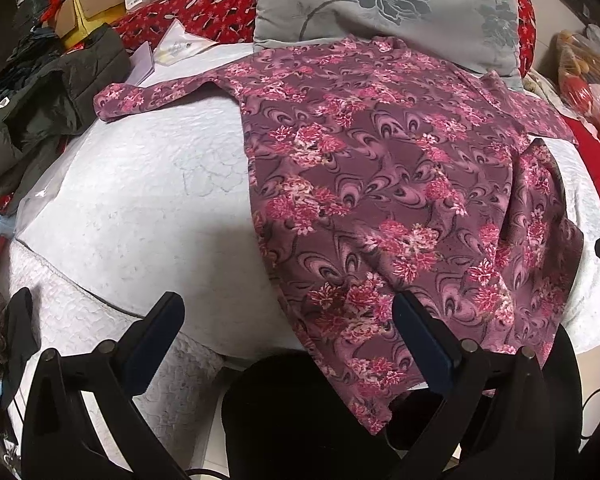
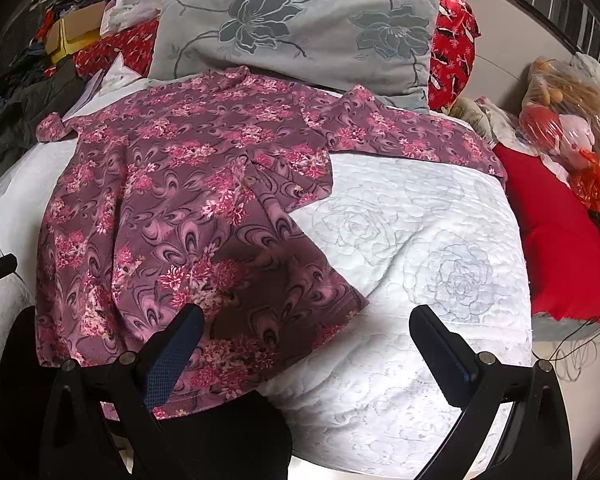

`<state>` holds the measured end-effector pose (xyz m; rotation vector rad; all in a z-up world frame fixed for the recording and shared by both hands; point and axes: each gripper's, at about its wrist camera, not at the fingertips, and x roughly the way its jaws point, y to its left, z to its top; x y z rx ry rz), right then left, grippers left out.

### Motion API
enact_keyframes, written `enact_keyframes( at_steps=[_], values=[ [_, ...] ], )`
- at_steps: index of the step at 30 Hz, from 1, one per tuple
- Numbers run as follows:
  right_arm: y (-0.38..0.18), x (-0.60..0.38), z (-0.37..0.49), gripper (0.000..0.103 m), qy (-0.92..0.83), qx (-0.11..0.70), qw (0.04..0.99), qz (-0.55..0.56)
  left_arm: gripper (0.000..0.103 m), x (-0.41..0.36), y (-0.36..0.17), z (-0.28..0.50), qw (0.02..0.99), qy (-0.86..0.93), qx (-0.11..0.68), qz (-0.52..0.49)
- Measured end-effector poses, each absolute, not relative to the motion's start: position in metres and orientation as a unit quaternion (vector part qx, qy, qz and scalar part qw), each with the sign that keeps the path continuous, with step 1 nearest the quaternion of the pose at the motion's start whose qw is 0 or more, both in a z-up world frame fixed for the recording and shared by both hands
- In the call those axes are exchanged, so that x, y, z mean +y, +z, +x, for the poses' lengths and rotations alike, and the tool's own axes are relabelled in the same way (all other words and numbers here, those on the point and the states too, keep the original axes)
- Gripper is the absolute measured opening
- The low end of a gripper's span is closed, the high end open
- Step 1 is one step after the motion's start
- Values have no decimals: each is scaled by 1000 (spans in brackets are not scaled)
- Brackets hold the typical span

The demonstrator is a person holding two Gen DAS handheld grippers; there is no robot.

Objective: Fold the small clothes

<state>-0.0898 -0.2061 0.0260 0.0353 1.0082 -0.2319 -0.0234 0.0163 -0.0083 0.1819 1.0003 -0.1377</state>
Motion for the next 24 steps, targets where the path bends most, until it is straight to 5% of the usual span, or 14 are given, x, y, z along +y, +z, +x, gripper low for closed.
enact_keyframes(
  at_steps=[24],
  values=[
    [29,-204,-94,103,-99,478,873,18,103,12,-10,-25,869,-77,483,81]
  ],
)
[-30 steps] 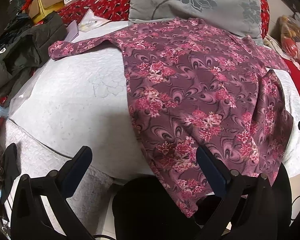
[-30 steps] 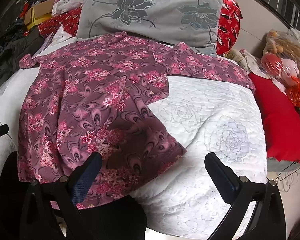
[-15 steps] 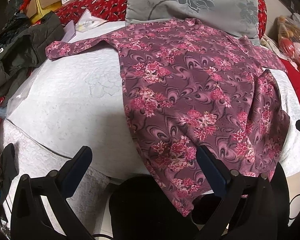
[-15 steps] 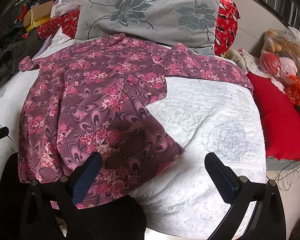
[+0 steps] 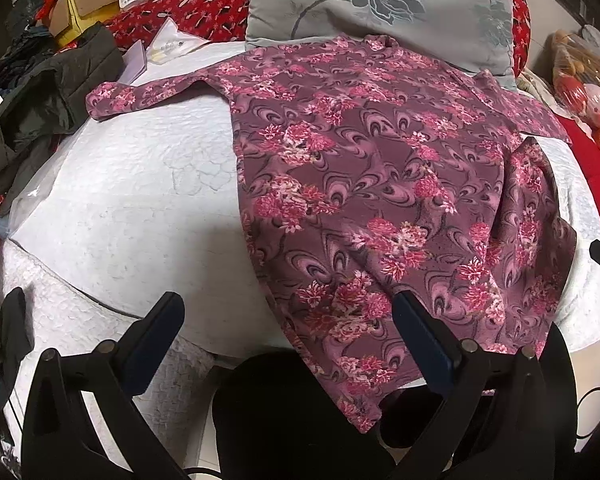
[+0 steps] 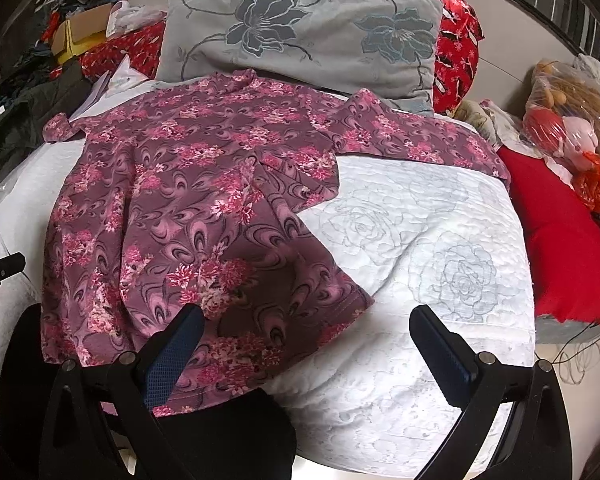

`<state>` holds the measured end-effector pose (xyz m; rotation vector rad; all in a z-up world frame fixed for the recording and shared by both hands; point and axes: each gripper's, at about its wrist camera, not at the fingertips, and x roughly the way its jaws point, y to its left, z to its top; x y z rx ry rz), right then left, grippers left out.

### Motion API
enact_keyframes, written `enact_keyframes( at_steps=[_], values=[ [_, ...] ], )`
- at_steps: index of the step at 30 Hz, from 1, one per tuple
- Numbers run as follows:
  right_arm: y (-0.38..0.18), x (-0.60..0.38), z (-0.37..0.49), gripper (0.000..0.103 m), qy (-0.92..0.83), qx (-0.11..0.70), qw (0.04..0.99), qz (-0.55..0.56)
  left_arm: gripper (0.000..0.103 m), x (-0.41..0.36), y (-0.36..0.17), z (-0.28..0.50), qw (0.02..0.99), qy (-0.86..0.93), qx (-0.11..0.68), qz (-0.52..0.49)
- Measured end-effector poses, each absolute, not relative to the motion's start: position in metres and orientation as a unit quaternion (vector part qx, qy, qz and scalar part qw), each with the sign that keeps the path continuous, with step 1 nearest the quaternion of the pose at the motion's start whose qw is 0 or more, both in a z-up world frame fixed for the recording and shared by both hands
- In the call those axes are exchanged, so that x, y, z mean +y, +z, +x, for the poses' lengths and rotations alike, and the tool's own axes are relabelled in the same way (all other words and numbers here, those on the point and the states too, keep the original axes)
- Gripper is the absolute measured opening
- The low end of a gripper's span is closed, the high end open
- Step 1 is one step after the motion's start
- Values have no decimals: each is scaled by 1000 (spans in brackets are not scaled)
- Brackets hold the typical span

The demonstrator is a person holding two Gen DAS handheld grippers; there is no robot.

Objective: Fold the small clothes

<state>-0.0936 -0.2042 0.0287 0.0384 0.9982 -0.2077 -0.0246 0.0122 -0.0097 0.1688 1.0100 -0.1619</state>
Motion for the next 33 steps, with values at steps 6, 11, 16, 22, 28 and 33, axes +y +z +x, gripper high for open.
enact_keyframes(
  at_steps=[6,11,16,22,28,33],
  values=[
    [28,-204,-94,103,-97,477,873,18,103,12,-11,-24,868,-78,484,80],
    [27,-204,-93,103,-96,478,873,19,103,8,-13,-21,866,-78,486,84],
    [25,-205,-91,103,-95,481,872,21,103,6,-15,-18,864,-79,491,84],
    [22,-208,-90,103,-95,483,870,24,103,7,-19,-14,860,-78,498,81],
    [15,-219,-88,103,-104,489,866,24,103,35,-31,7,839,-57,542,15],
    [-5,-236,-82,103,-127,512,849,22,103,40,-49,14,812,-54,581,4]
  ],
)
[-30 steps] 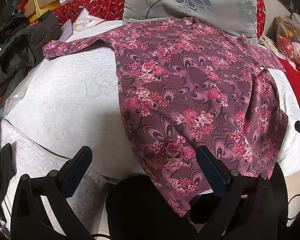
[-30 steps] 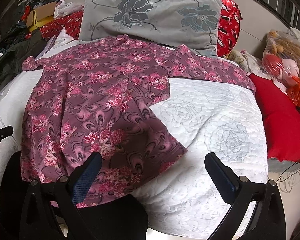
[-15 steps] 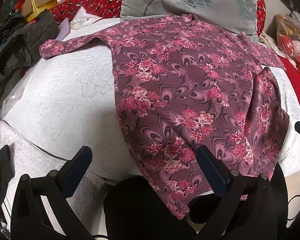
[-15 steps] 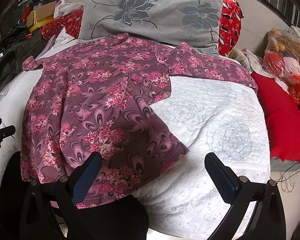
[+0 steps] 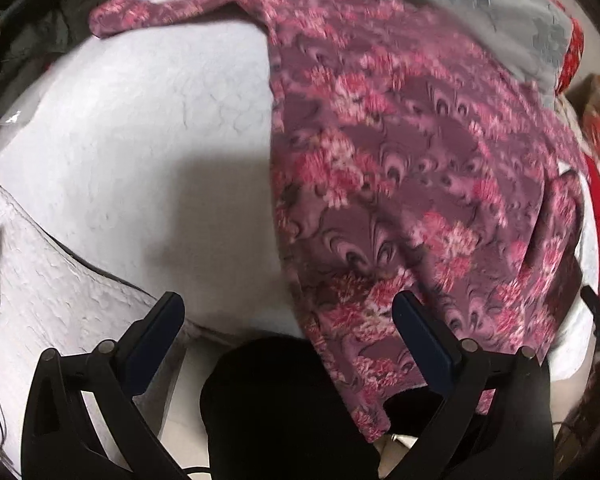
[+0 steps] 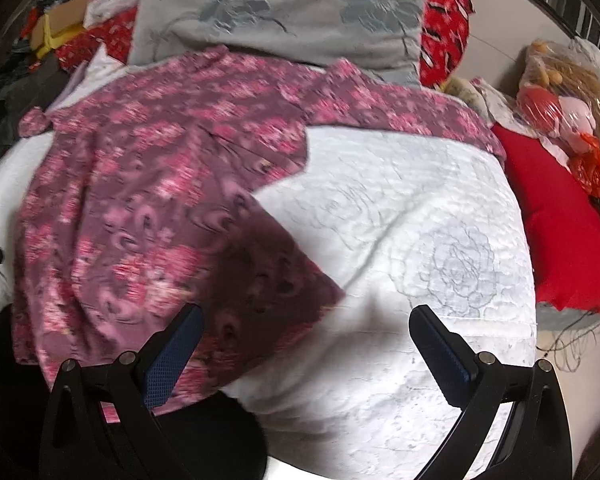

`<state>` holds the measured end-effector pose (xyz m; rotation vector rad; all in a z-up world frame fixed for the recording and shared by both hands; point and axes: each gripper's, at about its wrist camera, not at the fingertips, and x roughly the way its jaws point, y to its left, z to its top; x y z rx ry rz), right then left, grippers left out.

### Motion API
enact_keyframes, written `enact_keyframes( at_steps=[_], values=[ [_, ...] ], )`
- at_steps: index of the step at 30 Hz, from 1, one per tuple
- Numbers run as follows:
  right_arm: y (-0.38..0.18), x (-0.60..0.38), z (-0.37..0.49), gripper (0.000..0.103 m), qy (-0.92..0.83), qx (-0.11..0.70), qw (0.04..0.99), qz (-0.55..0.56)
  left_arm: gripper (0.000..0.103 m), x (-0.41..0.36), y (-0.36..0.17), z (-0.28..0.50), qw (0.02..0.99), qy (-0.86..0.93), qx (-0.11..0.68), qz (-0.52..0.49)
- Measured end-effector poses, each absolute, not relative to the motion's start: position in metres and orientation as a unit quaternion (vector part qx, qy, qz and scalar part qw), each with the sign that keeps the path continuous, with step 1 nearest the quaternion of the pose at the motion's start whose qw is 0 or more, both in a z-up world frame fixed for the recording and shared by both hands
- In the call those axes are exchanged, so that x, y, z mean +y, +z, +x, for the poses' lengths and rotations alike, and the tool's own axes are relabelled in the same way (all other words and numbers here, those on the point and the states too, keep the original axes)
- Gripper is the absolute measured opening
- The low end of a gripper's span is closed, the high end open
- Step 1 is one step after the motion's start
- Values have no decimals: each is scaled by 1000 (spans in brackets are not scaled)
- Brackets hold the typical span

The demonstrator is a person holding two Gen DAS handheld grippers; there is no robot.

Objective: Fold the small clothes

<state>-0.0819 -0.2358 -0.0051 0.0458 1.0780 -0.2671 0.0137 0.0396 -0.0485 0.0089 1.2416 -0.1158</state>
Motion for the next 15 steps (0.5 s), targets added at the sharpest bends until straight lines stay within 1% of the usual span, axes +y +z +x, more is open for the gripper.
enact_keyframes(
  at_steps=[4,7,9,10,11,12,13,14,15],
  values=[
    [-26,-241,-73,102,-133,532,836,10,103,19,-68,14,781,-75,619,30],
    [-39,-240,-66,101,-122,543,831,8,103,6,-82,14,759,-90,644,26],
    [-44,-240,-62,101,-119,544,831,8,88,-1,-90,11,748,-103,656,19],
    [-44,-241,-61,99,-116,541,833,12,63,-4,-93,10,739,-113,664,15],
    [-44,-242,-61,93,-110,538,835,18,21,-8,-98,8,727,-124,676,14],
    [-42,-242,-61,80,-103,535,838,25,10,-9,-102,6,720,-129,682,13],
    [-40,-241,-61,71,-96,530,842,26,7,-9,-102,5,720,-129,681,14],
    [-37,-239,-62,43,-95,524,846,19,4,-8,-100,3,724,-131,677,12],
    [-34,-237,-62,10,-86,522,849,14,4,-4,-97,1,726,-135,674,6]
  ],
)
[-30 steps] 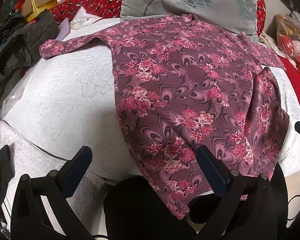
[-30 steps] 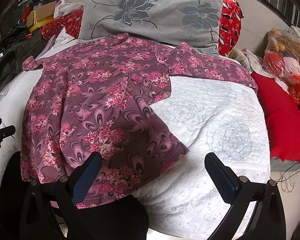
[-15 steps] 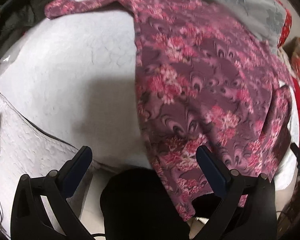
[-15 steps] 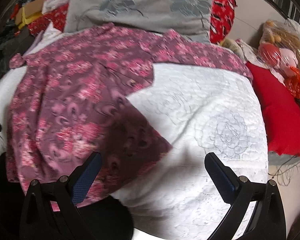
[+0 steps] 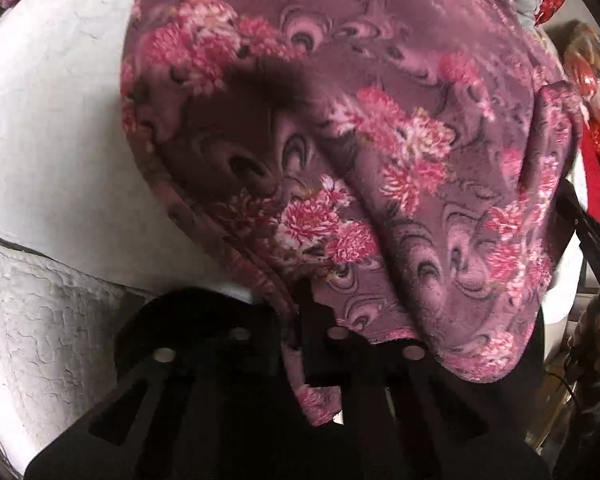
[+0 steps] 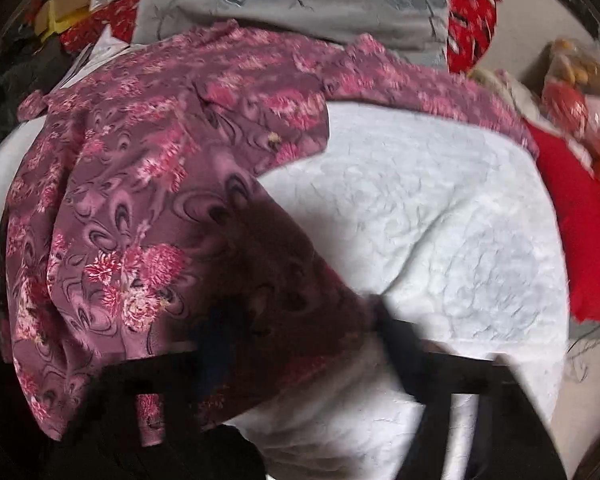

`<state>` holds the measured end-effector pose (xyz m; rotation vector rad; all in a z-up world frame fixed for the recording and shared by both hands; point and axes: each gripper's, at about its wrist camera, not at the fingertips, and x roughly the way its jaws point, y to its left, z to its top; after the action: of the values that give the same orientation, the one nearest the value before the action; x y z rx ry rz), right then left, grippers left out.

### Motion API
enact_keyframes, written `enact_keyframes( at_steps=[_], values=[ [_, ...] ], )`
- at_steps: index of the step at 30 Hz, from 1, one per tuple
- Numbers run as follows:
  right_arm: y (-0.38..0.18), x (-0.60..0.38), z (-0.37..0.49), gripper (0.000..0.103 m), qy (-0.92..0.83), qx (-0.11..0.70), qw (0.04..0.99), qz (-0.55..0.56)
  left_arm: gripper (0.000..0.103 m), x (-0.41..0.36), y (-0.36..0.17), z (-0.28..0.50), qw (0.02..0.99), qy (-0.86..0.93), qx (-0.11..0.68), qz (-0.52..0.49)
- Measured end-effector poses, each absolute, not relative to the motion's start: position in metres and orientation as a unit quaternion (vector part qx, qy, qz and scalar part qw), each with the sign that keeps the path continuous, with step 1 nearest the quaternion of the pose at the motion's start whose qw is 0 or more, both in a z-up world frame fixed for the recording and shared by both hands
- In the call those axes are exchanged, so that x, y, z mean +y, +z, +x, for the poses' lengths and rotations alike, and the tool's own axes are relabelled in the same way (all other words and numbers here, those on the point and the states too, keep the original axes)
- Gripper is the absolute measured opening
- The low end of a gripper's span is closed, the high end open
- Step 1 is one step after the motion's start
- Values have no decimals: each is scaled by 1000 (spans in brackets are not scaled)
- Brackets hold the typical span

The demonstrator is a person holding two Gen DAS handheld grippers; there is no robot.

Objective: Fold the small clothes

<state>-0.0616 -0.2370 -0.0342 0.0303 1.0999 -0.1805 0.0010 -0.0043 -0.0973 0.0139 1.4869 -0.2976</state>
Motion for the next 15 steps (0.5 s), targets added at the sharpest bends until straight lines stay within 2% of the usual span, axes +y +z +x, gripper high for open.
enact_keyframes(
  at_steps=[2,8,11,15],
  values=[
    [-28,-239,-65,8,-50,524,849,45,3,10,-79,-1,731,-147,666,-28],
    [34,-256,-116,8,-12,457,880,132,2,68,-5,-11,762,-160,619,-104],
    [53,-268,-148,8,-12,437,881,182,2,86,2,-18,770,-157,610,-102],
    [40,-277,-178,8,-25,456,863,217,3,90,-18,-13,753,-128,640,-87]
  ],
)
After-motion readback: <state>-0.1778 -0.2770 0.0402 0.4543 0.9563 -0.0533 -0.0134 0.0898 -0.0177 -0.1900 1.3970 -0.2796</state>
